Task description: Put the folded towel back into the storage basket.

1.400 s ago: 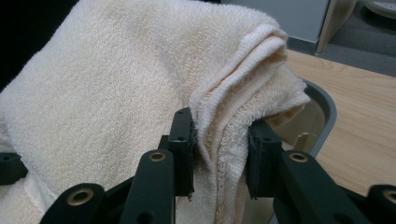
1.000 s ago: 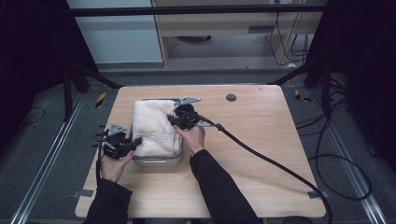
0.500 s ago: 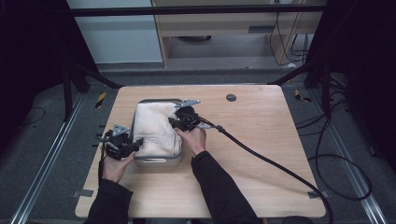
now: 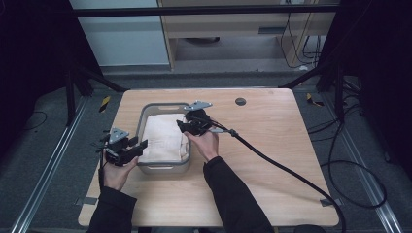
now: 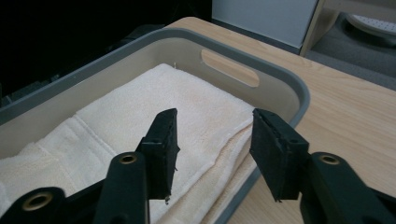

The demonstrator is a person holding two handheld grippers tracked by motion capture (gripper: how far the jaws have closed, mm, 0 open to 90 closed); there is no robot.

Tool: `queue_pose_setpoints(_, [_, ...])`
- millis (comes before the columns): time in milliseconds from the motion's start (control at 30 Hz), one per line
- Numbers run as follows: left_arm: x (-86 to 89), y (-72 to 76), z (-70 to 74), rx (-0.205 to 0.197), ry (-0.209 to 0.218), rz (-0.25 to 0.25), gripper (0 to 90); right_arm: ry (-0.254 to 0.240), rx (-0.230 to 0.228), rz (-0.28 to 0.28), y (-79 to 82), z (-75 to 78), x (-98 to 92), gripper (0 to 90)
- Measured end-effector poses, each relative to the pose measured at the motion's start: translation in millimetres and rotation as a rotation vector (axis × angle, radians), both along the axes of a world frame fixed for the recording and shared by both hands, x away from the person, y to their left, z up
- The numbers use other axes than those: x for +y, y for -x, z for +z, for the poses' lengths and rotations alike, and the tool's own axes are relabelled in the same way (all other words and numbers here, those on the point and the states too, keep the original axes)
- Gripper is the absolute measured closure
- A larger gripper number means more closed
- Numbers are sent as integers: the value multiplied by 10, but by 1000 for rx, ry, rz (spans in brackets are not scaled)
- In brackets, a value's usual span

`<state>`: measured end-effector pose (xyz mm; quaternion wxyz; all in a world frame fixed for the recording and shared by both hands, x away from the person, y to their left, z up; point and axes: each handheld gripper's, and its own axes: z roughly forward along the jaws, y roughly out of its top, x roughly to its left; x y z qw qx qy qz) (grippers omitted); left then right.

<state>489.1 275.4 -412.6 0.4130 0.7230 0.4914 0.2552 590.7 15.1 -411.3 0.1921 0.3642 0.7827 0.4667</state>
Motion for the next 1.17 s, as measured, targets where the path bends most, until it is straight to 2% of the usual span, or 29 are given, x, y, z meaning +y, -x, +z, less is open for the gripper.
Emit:
queue_pose_setpoints(133, [19, 52, 44, -26, 17, -7, 522, -6, -16, 0, 74, 95, -136, 410])
queue_pose_setpoints(300, [52, 131, 73, -55, 6, -23, 444, -35, -29, -12, 176, 204, -387, 276])
queue_pose_setpoints(400, [76, 176, 60, -64, 2, -28, 405, -30, -31, -17, 244, 243, -564, 215])
queue_pose_setpoints(500, [101, 209, 49, -74, 15, -34, 367, -19, -9, -23, 322, 246, -746, 161])
queue_pose_setpoints(600, [118, 246, 46, -90, 10, -40, 339, 0, -22, -40, 418, 233, -939, 142])
queue_pose_setpoints(767, [175, 315, 20, -110, 7, -47, 300, -25, -21, -60, 607, 160, -1293, 123])
queue_pose_setpoints(933, [265, 432, -21, -109, 23, -53, 269, -10, -24, -85, 789, 49, -1612, 111])
queue_pose_setpoints(1167, [389, 592, -153, -109, -9, -51, 235, -21, -4, -149, 1029, -176, -2074, 103])
